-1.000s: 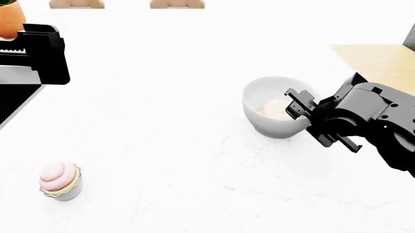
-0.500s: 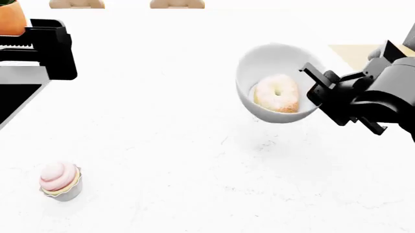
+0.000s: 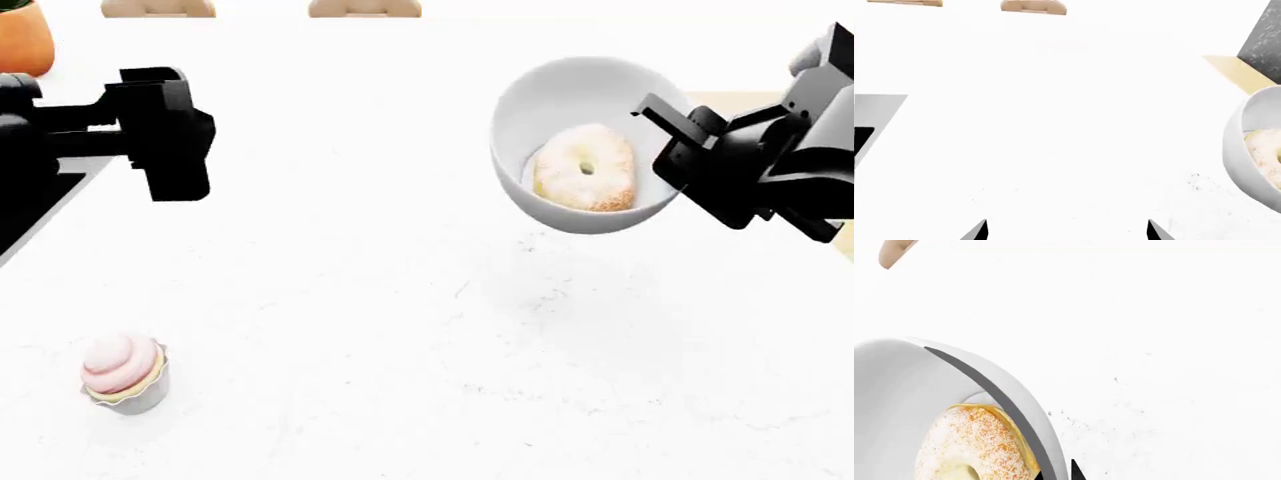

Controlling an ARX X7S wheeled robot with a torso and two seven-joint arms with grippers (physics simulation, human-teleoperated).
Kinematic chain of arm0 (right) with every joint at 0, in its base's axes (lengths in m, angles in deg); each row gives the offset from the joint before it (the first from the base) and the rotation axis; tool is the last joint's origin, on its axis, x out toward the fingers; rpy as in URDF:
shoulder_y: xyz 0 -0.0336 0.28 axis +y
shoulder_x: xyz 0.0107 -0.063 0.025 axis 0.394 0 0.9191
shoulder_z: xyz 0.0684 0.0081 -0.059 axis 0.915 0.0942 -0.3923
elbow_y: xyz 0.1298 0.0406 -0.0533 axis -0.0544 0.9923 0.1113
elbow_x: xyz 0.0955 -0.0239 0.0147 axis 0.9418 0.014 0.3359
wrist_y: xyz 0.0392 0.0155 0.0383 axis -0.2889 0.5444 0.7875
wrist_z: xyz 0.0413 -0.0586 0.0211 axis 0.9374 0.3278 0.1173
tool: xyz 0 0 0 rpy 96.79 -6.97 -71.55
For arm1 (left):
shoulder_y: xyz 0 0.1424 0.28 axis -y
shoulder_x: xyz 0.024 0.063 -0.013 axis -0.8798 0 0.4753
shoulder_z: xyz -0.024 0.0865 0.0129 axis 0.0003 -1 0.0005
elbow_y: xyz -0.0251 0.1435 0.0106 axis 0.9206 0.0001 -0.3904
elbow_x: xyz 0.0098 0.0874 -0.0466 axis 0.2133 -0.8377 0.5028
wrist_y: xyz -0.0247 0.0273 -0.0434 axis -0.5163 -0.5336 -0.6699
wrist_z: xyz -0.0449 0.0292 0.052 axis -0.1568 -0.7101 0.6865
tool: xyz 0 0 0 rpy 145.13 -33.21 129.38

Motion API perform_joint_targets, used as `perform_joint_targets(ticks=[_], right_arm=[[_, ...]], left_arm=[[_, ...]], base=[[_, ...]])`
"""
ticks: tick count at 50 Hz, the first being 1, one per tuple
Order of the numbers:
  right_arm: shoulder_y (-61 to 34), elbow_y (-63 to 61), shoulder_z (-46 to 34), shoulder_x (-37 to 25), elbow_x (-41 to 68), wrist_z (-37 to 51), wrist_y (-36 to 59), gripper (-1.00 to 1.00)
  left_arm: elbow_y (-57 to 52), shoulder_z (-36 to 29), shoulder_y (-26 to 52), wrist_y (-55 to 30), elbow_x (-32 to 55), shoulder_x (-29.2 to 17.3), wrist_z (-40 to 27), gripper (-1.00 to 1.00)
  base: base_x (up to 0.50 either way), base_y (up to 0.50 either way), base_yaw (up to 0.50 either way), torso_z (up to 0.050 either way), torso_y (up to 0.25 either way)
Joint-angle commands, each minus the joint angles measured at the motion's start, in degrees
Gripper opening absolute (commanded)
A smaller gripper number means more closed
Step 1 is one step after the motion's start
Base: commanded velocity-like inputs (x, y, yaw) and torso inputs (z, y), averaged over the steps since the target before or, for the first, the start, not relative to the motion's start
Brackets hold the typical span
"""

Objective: Pick up the bowl with donut and place it on the tray. Pick up the cupcake and place it on the tray.

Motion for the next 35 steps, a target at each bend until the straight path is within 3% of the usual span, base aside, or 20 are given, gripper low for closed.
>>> perform_joint_targets(ticks=[1,5,9,11,14,25,35], right_arm=[[-0.7,0.9,-0.2,-1.7,0.2,0.3,1.8,-1.0],[-1.6,4.5,-1.0,-1.0,-0.7,-0.9,3.3,-1.0],[-2.1,7.8,-1.8,0.2,-2.3,-2.5,3.9,-1.0],[-2.3,9.1,-2.1,0.7,-2.8,-3.4,4.3,-1.0],[-2.6,10.7,-2.4,1.1,-3.5,-4.4,4.9,-1.0],[0.1,5.0,-1.2,-1.4,-1.9,-2.6,2.1,-1.0],[-0.1,8.2,-1.6,-1.3,-2.9,-5.4,3.6,-1.0]], left_arm=[[0.4,-6.3,10.9,4.7,20.4,2.7,-12.9,1.0],[-0.5,-15.2,20.3,9.0,28.1,1.9,-13.2,1.0],[-1.6,-27.8,30.5,10.9,34.1,-0.7,-13.2,1.0],[-2.4,-35.9,35.5,11.2,34.1,-1.9,-10.0,1.0],[-4.6,-40.6,36.3,12.4,34.1,-3.3,-7.8,1.0],[-9.8,-47.4,36.4,14.2,34.1,-5.9,-5.8,1.0],[-11.3,-48.5,36.4,14.2,34.1,-7.4,-6.3,1.0]], base=[[0.0,0.0,0.0,0.0,0.0],[0.0,0.0,0.0,0.0,0.0],[0.0,0.0,0.0,0.0,0.0],[0.0,0.0,0.0,0.0,0.0],[0.0,0.0,0.0,0.0,0.0],[0.0,0.0,0.0,0.0,0.0],[0.0,0.0,0.0,0.0,0.0]])
